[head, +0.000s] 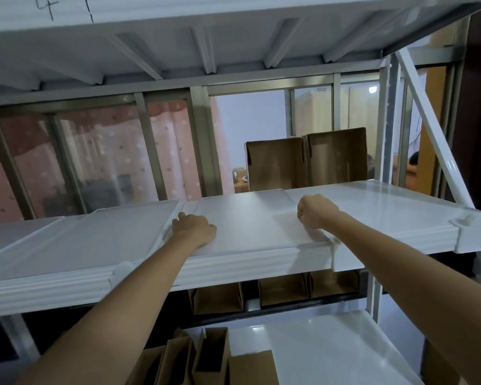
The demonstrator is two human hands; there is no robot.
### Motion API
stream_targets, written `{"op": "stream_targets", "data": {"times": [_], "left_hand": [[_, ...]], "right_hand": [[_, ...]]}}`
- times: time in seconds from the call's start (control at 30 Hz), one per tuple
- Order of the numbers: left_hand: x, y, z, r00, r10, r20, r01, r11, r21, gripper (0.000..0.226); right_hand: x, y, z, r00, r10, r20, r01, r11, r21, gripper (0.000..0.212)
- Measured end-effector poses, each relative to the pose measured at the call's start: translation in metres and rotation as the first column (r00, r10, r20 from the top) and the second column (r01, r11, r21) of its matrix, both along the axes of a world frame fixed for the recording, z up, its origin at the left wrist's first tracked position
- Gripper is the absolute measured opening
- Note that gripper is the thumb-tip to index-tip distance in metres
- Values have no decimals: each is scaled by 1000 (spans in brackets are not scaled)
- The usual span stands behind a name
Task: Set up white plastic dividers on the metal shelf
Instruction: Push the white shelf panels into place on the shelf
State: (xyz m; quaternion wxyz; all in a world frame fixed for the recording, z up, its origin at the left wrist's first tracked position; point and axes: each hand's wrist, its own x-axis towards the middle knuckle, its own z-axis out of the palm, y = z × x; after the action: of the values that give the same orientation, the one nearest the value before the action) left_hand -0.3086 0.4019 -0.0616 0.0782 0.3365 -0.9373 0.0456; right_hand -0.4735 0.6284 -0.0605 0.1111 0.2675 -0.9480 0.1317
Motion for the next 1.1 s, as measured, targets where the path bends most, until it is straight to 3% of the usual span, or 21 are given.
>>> {"op": "stream_targets", "data": {"times": [0.13, 0.23, 0.43, 0.73, 1.1], "left_hand": [[14, -20, 19, 999, -38, 31, 39, 999, -20, 48], [37, -51, 38, 999, -48, 7, 48, 998, -40, 48], [104, -149, 59, 999, -36, 15, 35, 997, 72, 45], [252, -313, 60, 996, 87, 30, -89, 994, 70, 40], [401, -472, 43, 969, 238, 71, -245, 961, 126, 47]], "right_hand": [[17, -15, 11, 994, -47, -97, 56, 994, 95, 12], [42, -52, 23, 985, -14, -169, 19, 999, 27, 9], [113, -168, 30, 960, 263, -91, -273, 955, -118, 29], [264, -376, 40, 871, 491, 4, -487, 865, -118, 34], [395, -545, 24, 834, 549, 50, -547, 836, -48, 35]]}}
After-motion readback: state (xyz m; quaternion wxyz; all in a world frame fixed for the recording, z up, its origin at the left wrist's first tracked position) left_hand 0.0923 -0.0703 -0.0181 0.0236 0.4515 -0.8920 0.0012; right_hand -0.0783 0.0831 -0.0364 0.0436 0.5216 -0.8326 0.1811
